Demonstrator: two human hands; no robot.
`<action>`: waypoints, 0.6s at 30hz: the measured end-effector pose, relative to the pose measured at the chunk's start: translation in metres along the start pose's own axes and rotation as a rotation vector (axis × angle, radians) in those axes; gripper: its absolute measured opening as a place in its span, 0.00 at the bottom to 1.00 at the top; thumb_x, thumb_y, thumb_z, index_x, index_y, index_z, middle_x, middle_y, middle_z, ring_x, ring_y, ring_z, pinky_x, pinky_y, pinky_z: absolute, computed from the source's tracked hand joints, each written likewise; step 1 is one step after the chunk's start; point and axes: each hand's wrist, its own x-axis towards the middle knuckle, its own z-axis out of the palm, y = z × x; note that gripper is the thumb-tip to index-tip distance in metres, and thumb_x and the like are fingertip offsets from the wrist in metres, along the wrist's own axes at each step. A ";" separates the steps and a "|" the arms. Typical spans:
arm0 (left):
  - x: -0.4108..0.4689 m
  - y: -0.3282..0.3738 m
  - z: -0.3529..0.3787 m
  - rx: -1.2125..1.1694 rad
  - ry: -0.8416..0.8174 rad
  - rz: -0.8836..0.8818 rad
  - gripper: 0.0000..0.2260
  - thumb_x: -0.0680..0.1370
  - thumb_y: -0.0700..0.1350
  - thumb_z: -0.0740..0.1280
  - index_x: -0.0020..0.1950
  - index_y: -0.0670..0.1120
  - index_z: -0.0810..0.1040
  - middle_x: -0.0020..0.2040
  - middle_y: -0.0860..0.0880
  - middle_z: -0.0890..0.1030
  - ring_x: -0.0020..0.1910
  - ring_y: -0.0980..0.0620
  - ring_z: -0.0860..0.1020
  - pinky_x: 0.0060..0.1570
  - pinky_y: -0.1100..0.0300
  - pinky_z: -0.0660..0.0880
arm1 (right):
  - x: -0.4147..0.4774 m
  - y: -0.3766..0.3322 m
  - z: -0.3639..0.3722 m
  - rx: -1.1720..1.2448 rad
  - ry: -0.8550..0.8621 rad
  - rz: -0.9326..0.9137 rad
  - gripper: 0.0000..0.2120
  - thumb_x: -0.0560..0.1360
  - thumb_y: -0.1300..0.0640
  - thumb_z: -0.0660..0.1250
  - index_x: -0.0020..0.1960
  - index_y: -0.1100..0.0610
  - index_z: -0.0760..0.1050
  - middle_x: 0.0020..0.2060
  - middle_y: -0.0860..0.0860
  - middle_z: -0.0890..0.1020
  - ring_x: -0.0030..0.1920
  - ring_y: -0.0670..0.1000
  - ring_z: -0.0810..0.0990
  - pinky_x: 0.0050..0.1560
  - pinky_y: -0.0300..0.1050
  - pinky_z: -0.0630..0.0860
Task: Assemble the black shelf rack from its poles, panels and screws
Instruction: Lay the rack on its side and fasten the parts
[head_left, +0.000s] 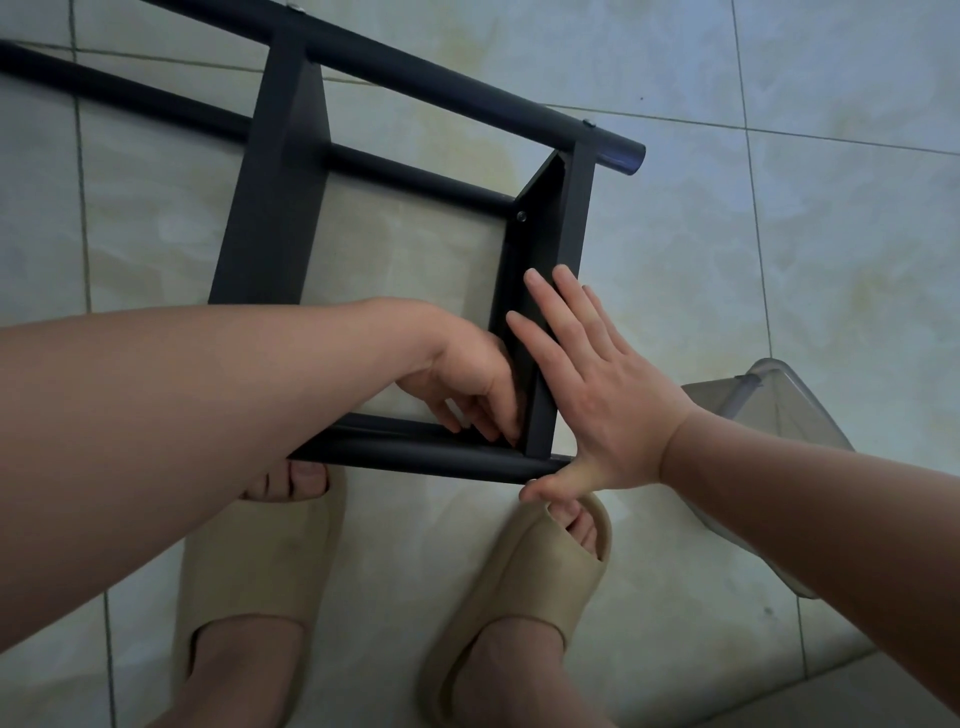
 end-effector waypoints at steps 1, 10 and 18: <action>0.000 -0.001 0.000 0.014 0.003 -0.008 0.09 0.76 0.42 0.71 0.55 0.48 0.84 0.47 0.53 0.86 0.51 0.53 0.81 0.61 0.50 0.72 | 0.000 0.000 0.000 -0.002 0.001 0.000 0.65 0.63 0.17 0.59 0.80 0.67 0.55 0.80 0.67 0.50 0.81 0.67 0.43 0.79 0.67 0.51; 0.000 0.001 0.001 0.082 0.040 0.068 0.08 0.76 0.41 0.72 0.54 0.49 0.83 0.48 0.50 0.86 0.52 0.52 0.82 0.63 0.49 0.72 | 0.000 0.000 0.000 0.000 -0.003 0.004 0.65 0.62 0.17 0.59 0.79 0.67 0.57 0.80 0.66 0.50 0.81 0.67 0.43 0.79 0.67 0.50; 0.001 -0.002 0.002 0.048 0.026 0.001 0.04 0.77 0.46 0.70 0.51 0.52 0.84 0.45 0.54 0.86 0.52 0.53 0.81 0.61 0.51 0.73 | 0.000 0.000 0.001 0.004 0.012 -0.005 0.65 0.63 0.17 0.59 0.79 0.67 0.57 0.80 0.67 0.50 0.81 0.67 0.44 0.78 0.68 0.52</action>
